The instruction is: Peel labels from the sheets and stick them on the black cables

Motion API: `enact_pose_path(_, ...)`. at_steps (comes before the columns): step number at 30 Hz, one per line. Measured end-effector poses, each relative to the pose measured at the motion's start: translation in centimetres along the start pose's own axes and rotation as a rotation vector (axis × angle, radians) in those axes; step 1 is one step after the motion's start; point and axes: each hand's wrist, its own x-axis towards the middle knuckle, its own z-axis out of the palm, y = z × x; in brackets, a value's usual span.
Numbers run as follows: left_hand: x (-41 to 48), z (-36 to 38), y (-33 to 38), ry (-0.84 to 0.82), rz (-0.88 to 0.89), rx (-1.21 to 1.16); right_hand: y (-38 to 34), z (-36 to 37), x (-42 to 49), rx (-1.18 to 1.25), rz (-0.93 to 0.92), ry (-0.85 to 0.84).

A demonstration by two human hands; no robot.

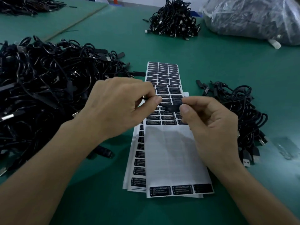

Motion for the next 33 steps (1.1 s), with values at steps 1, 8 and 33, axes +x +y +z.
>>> enact_pose_path(1,0.0,0.0,0.1,-0.020,-0.010,0.008,0.0,0.0,0.0,0.012,0.001,-0.003)
enact_pose_path(8,0.0,1.3,2.3,-0.262,0.036,-0.033,-0.2,0.1,-0.2,-0.071,0.009,-0.051)
enact_pose_path(33,-1.0,4.1,2.3,-0.324,-0.305,-0.160,-1.1,-0.1,-0.9,-0.793,0.154,-0.393)
